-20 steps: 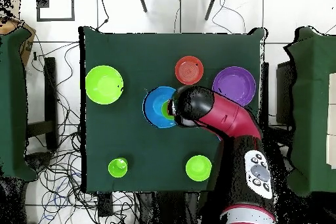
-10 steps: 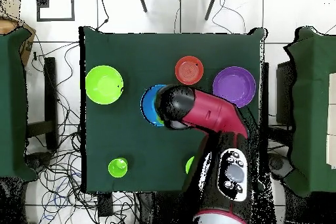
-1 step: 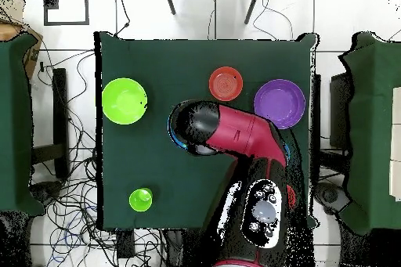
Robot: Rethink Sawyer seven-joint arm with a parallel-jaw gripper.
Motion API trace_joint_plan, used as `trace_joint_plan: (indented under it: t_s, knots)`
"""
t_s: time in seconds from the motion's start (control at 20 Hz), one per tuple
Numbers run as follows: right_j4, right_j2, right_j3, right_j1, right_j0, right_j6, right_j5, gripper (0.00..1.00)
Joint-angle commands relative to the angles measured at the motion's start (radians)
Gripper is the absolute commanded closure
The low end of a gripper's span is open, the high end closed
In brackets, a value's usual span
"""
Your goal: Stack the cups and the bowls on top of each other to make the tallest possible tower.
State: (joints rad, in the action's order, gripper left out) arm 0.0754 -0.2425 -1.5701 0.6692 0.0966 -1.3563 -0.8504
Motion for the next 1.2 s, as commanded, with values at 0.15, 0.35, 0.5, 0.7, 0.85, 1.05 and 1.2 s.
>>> trace_joint_plan:
  t_s: [0.15,0.35,0.5,0.7,0.85,1.05,1.2]
  knots:
    - [-0.021,0.072,-0.015,-0.026,0.055,-0.107,0.038,1.0]
    - [-0.071,0.072,-0.005,-0.029,0.074,-0.055,0.09,1.0]
    - [-0.079,0.075,-0.017,-0.025,0.09,-0.043,0.104,1.0]
    - [-0.025,0.109,-0.055,-0.021,0.113,-0.065,0.098,1.0]
    - [-0.034,0.101,-0.051,-0.03,0.1,-0.087,0.095,1.0]
    - [-0.072,0.061,-0.017,-0.04,0.073,-0.103,0.071,1.0]
    - [-0.085,0.039,-0.02,-0.025,0.059,-0.107,0.061,1.0]
